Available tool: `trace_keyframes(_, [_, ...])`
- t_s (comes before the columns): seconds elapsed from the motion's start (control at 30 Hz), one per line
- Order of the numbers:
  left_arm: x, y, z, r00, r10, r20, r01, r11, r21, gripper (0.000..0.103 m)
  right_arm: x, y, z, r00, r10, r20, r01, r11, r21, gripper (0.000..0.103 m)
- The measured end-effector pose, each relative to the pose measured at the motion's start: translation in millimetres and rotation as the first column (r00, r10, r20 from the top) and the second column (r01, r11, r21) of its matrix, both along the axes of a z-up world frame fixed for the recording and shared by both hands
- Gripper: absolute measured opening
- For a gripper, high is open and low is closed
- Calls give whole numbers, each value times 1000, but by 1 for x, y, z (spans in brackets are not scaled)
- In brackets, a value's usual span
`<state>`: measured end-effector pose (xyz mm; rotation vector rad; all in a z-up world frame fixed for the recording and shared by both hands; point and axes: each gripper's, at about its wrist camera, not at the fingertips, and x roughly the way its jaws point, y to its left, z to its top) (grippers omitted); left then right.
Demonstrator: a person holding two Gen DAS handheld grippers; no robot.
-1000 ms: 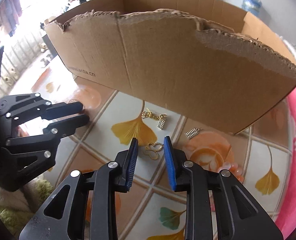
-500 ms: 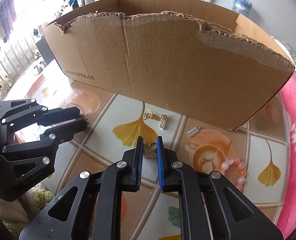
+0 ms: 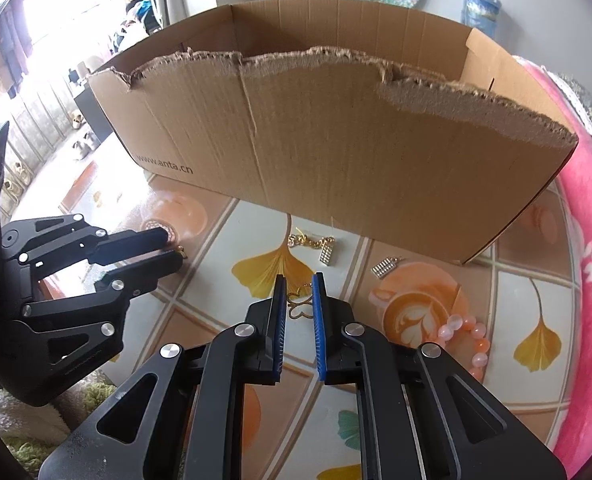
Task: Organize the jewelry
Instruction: 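Close the left tool on the gold earring while the right tool closes on a gold hook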
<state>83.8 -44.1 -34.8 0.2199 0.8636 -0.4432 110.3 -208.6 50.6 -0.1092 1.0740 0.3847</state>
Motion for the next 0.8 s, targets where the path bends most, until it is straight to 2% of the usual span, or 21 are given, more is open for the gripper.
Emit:
trace_keyframes(0.3, [3, -1, 2, 1000, -9, -14, 9, 1000, 19, 18, 1, -7, 7, 1000, -5, 3, 5, 1000, 6, 11])
trace_keyframes(0.47, [3, -5, 2, 1000, -17, -4, 18, 999, 33, 18, 2, -7, 0, 1000, -4, -5, 4, 1000, 7, 11])
trace_keyframes(0.6, [2, -10, 1, 999, -38, 1, 38, 998, 49, 8, 4, -8, -1, 1000, -3, -5, 3, 1000, 9, 11])
trace_keyframes(0.8, [2, -11, 0, 999, -50, 6, 50, 997, 53, 6, 7, -10, -2, 1000, -5, -1, 5, 1000, 13, 11])
